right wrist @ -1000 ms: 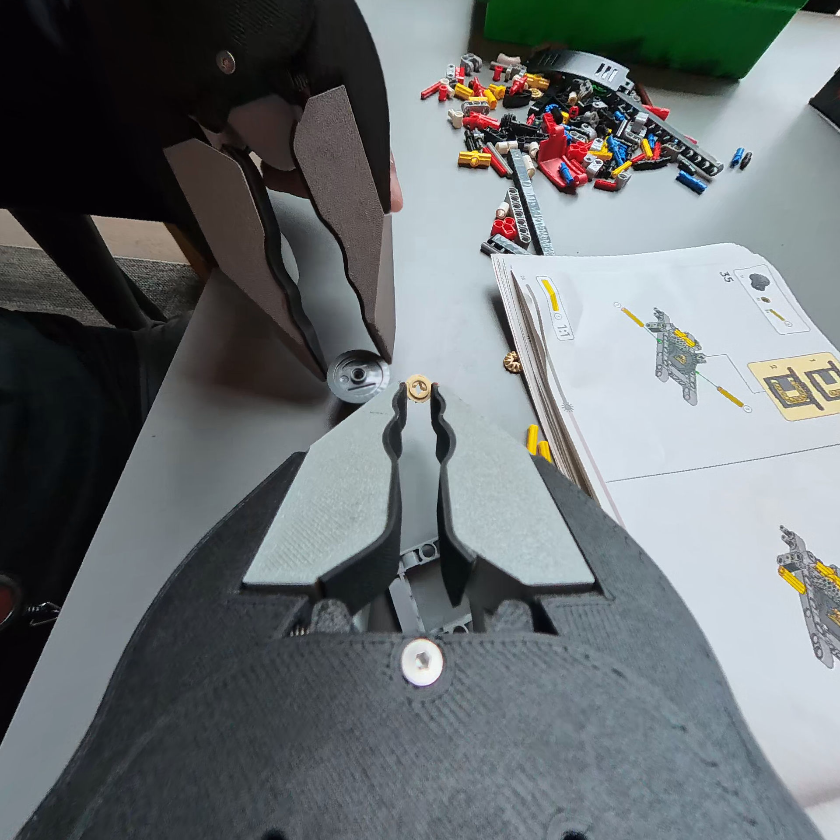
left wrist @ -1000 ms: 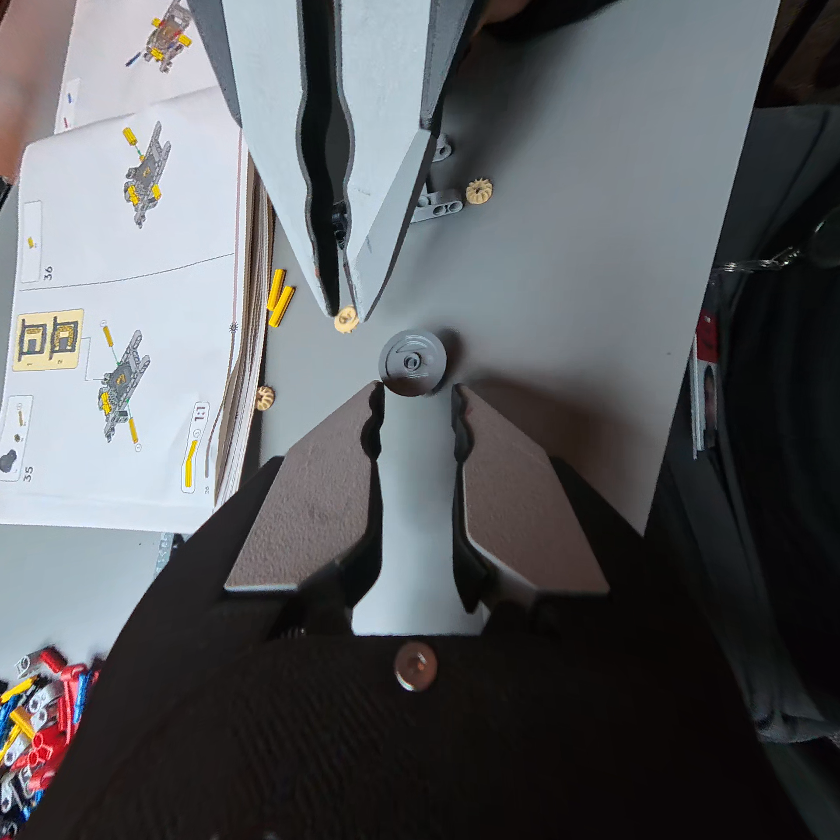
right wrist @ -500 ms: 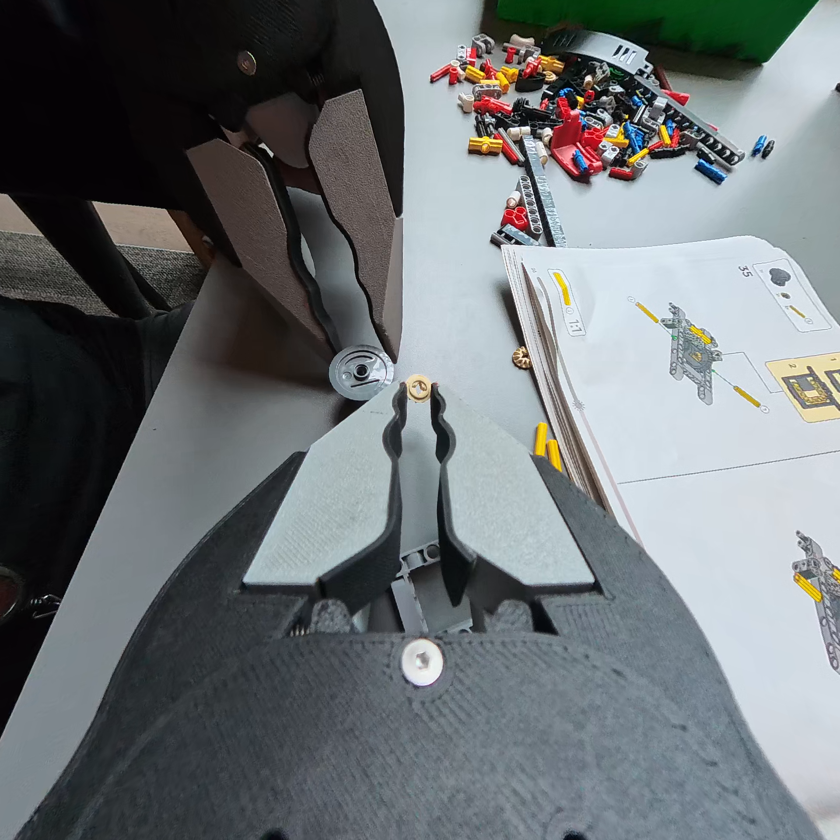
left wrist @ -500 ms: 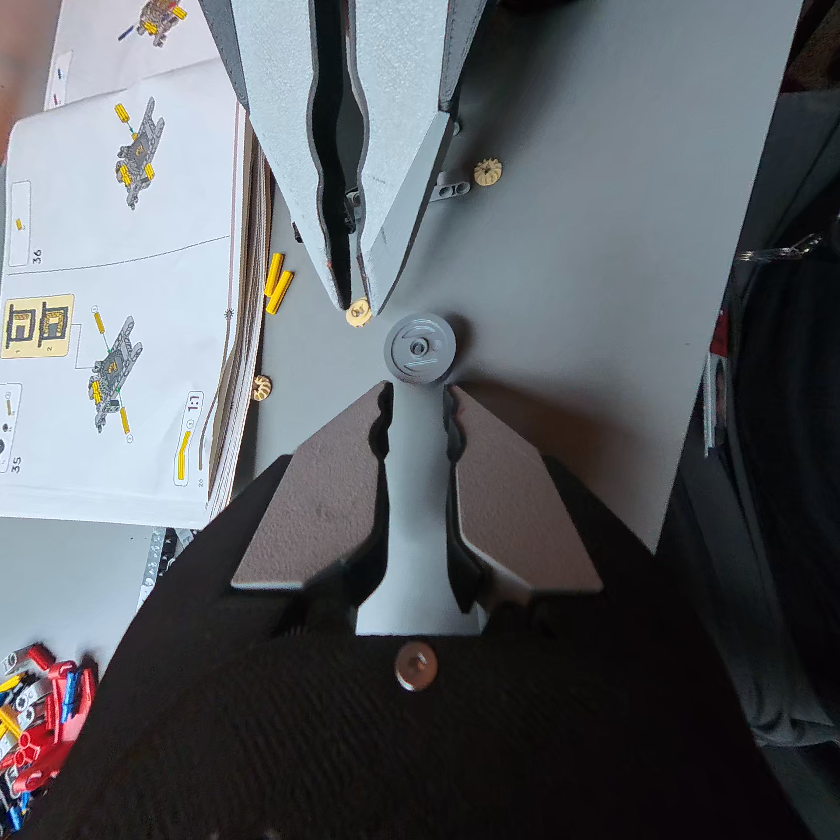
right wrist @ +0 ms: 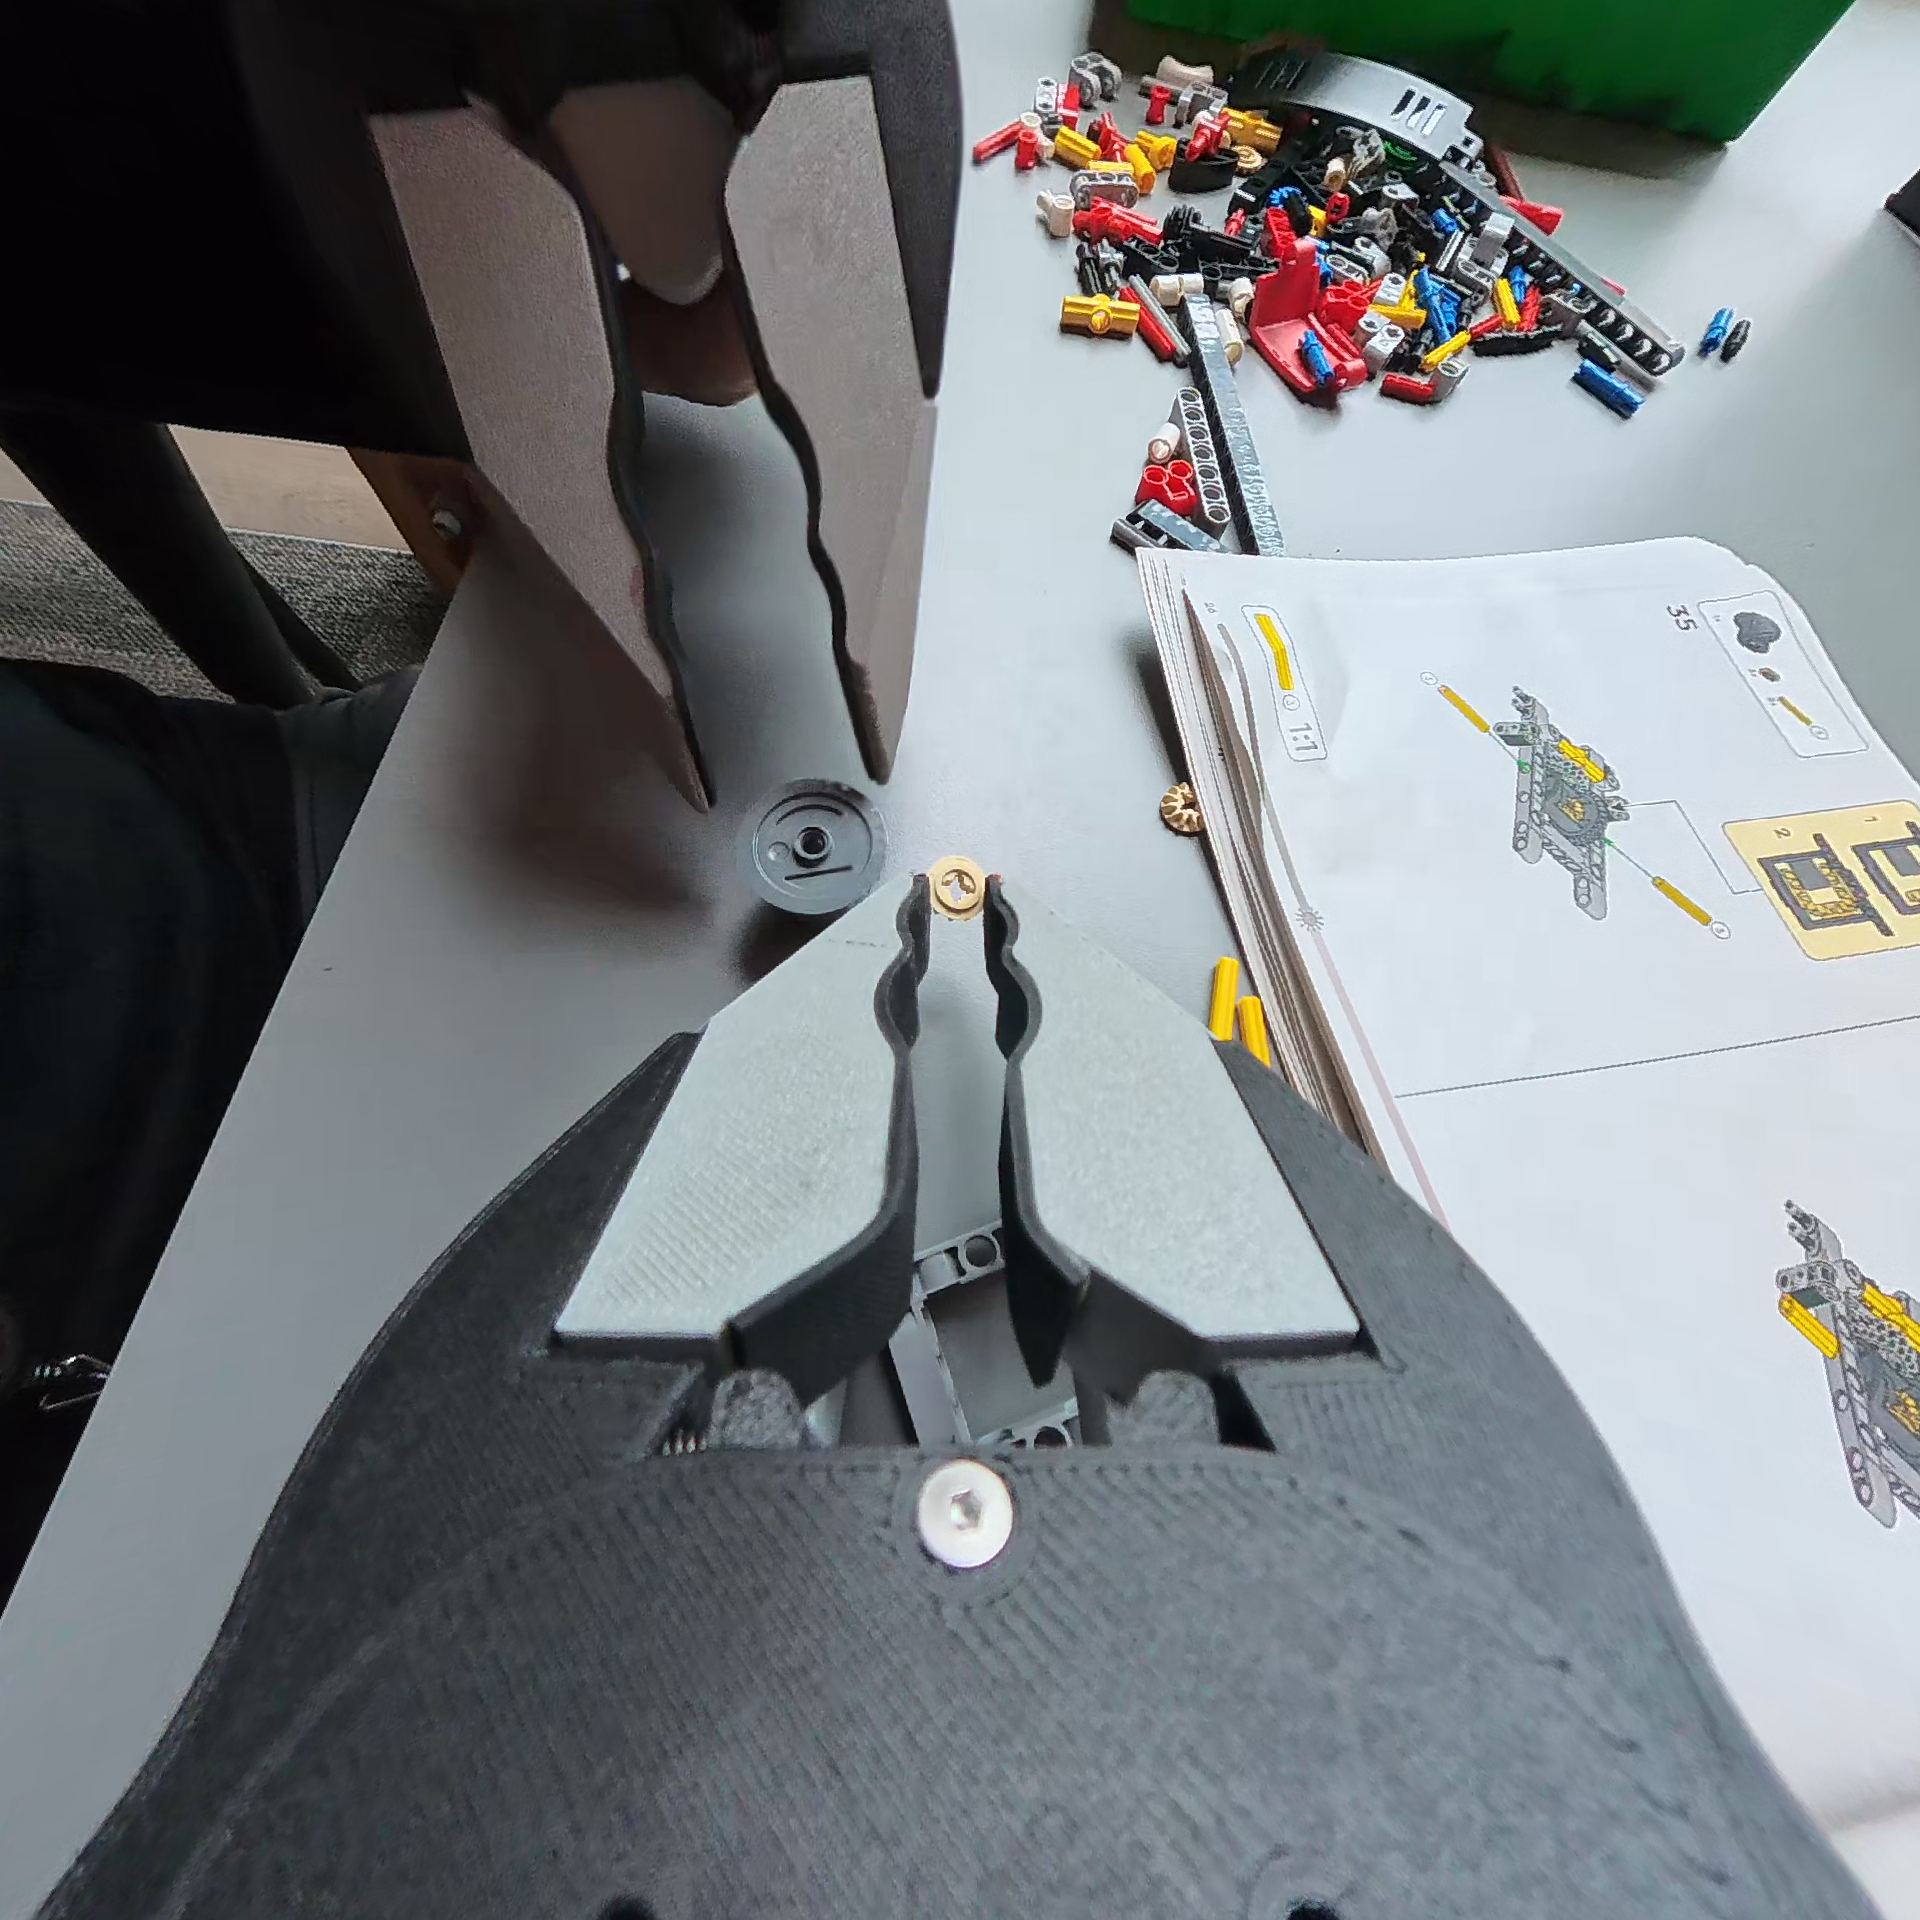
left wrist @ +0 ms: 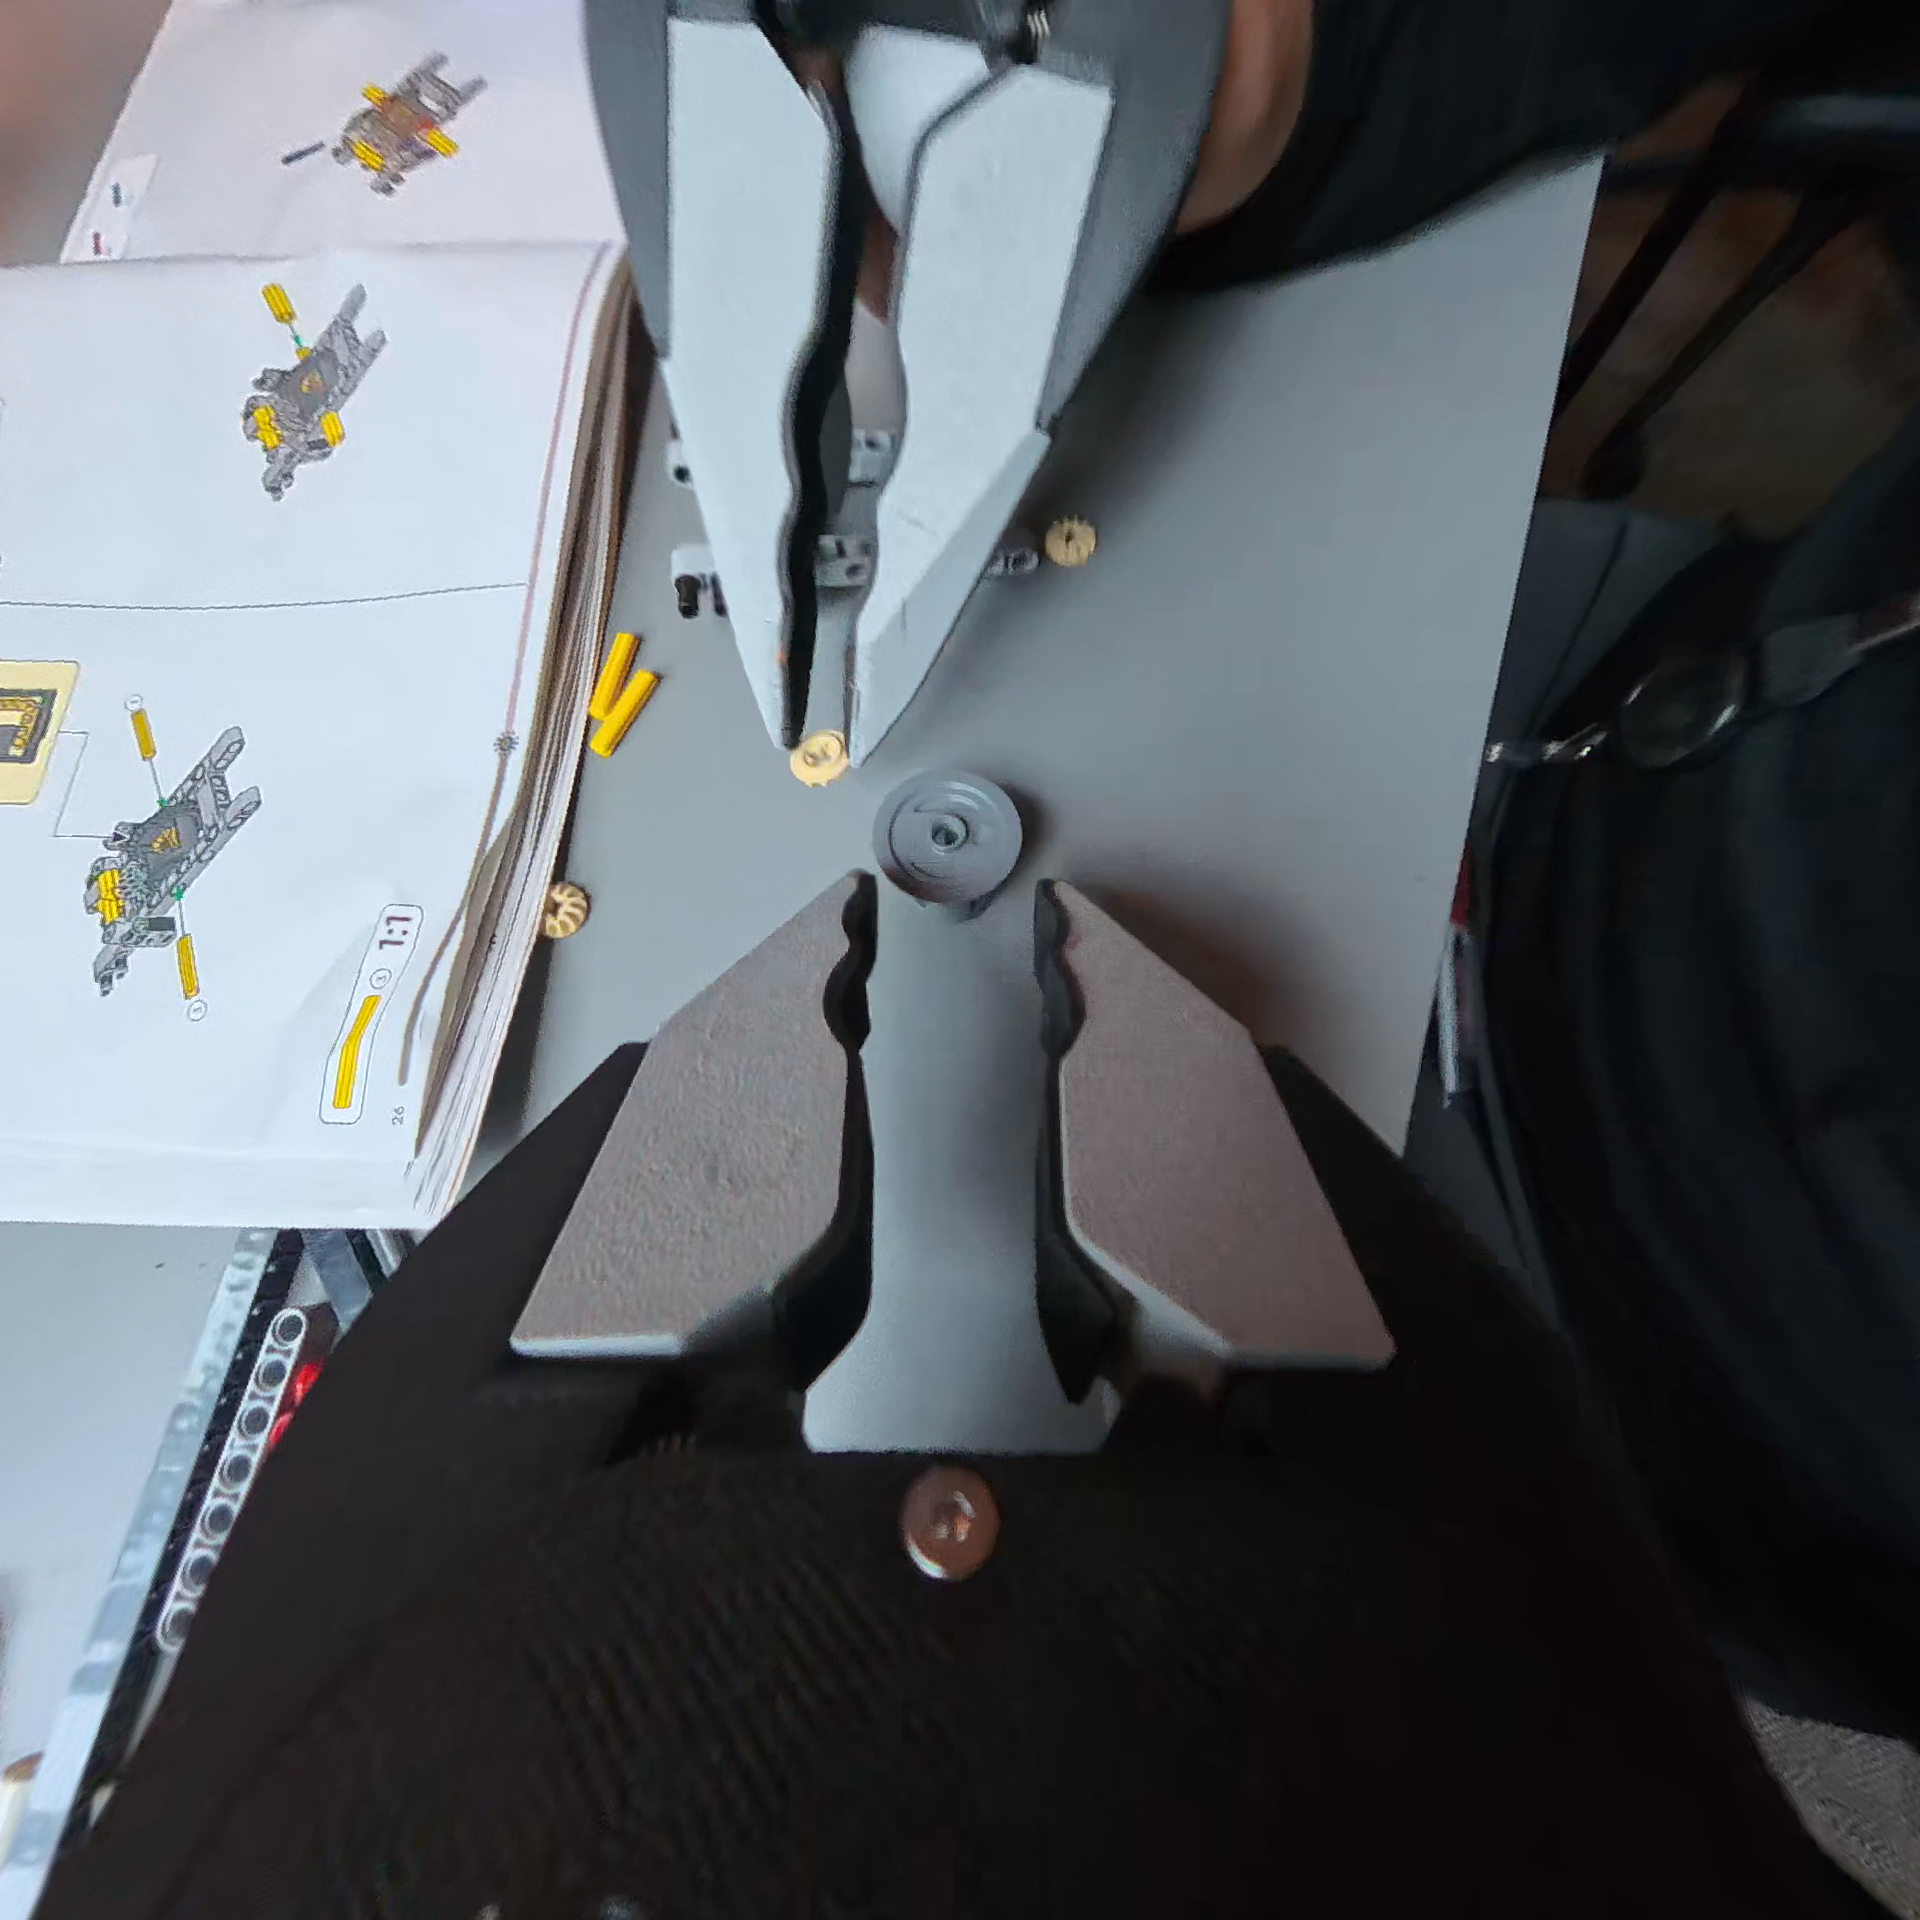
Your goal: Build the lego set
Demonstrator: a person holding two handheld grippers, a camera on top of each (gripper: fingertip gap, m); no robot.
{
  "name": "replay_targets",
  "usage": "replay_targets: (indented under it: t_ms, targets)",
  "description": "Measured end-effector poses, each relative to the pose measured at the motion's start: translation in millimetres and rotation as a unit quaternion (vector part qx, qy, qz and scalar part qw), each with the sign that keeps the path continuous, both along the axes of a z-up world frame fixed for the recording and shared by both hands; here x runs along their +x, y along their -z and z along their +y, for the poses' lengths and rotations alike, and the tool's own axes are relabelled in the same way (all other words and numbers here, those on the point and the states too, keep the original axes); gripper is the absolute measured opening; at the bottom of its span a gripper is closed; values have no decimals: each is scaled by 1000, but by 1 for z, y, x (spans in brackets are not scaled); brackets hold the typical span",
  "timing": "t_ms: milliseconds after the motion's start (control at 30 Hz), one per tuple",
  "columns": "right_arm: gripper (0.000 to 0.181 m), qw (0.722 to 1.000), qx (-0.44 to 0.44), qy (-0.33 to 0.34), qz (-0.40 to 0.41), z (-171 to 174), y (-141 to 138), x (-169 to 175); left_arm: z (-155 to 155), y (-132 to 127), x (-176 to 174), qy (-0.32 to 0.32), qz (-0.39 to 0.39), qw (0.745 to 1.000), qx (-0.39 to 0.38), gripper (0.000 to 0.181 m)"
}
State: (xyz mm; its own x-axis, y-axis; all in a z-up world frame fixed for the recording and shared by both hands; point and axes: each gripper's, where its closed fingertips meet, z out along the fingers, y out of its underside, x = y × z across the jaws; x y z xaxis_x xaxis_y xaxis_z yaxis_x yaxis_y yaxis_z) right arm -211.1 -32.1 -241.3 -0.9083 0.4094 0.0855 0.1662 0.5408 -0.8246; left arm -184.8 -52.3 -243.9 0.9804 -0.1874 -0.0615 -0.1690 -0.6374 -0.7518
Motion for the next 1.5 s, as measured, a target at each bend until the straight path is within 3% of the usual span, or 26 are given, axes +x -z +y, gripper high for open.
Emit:
replay_targets:
  t_ms: [167,367,633,900,1500]
  targets:
    - [7,1000,2,0,1,0,1,0,5,-13,-5,-24,-47,998,34,28]
    - [7,1000,3,0,1,0,1,0,9,-7,-5,-40,-93,995,25,37]
    - [7,1000,4,0,2,0,1,0,13,10,-4,-41,-77,996,-8,42]
    - [6,1000,7,1,4,0,1,0,14,18,-2,-40,-79,996,-24,31]
    - [7,1000,25,1,15,1,4,0,6,20,-18,-73,-88,993,-27,27]
